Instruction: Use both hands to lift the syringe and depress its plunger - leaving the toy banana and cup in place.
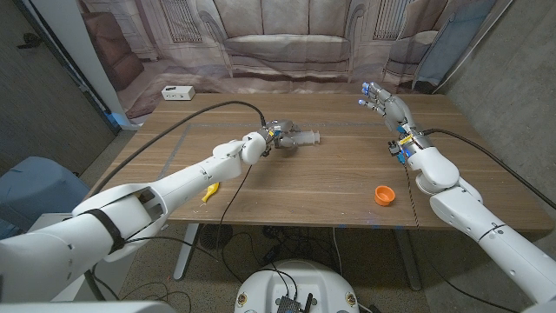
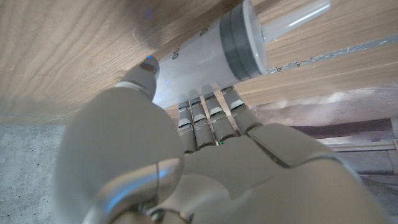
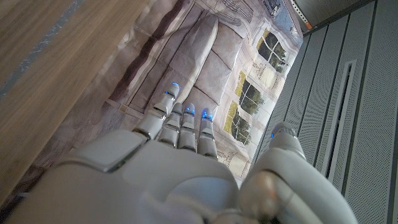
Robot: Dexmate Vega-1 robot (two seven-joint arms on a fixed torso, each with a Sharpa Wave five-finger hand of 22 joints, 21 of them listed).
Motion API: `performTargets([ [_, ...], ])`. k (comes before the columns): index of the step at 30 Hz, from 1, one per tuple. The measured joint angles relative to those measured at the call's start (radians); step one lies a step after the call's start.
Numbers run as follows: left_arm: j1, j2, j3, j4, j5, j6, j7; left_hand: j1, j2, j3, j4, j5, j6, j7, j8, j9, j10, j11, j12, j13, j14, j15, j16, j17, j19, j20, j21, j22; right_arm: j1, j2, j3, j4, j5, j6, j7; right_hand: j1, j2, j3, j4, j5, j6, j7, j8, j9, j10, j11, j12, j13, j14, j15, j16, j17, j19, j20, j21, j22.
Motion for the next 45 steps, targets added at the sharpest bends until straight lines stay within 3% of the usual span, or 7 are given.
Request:
performTargets([
  [7,0.012,0.012,-0.002,-0.029,0.008,0.012,0.001,-0.013,0.003,-0.012,-0.004,-0.015,-0.032,-0.011,0.000,0.000,-0.039,0.000,0.000,0.000,-0.044,0.001,0.000,0.000,-0.032,0.021,-0.020,0.000,-0.004,-0.001,0.001,-0.007,-0.004,-0.006,-0.004,0.000,0.000,0.000,0.000,0.000,0.000,0.000,0.000,0.000,0.000,0.000,0.000,0.000,0.000,0.000,0.000,0.000,0.000,0.000,0.000,0.000],
  [29,0.090,0.082,-0.083,-0.175,0.009,0.029,0.029,-0.073,0.018,-0.030,0.014,-0.042,-0.026,0.007,0.013,0.000,-0.019,-0.002,0.023,0.000,-0.006,-0.003,0.021,0.000,-0.013,0.003,-0.020,0.000,-0.013,-0.001,0.001,-0.024,-0.014,-0.011,-0.018,0.000,0.000,0.000,0.000,0.000,0.000,0.000,0.000,0.000,0.000,0.000,0.000,0.000,0.000,0.000,0.000,0.000,0.000,0.000,0.000,0.000],
  [34,0.117,0.101,-0.114,-0.217,-0.013,0.034,0.069,-0.132,0.039,-0.044,0.047,-0.057,-0.005,0.019,0.020,-0.005,0.018,0.013,0.034,-0.003,0.026,0.000,0.032,0.003,0.003,-0.013,-0.010,0.005,-0.023,0.000,0.003,-0.033,-0.016,-0.009,-0.020,0.000,0.000,0.000,0.000,0.000,0.009,0.002,0.000,0.000,0.000,0.000,0.000,0.000,0.000,0.000,0.000,0.000,0.000,0.000,0.000,0.000],
  [45,0.172,0.132,-0.185,-0.294,-0.073,0.005,0.094,-0.282,0.061,-0.090,0.124,-0.075,0.015,0.028,0.020,-0.005,0.039,0.031,0.042,-0.012,0.031,0.020,0.039,0.006,-0.011,-0.003,-0.018,0.005,-0.031,0.003,0.009,-0.035,-0.017,0.003,-0.024,0.000,0.000,0.000,0.000,0.000,0.009,0.002,0.000,0.000,0.000,0.000,0.000,0.000,0.000,0.000,0.000,0.000,0.000,0.000,0.000,0.000],
])
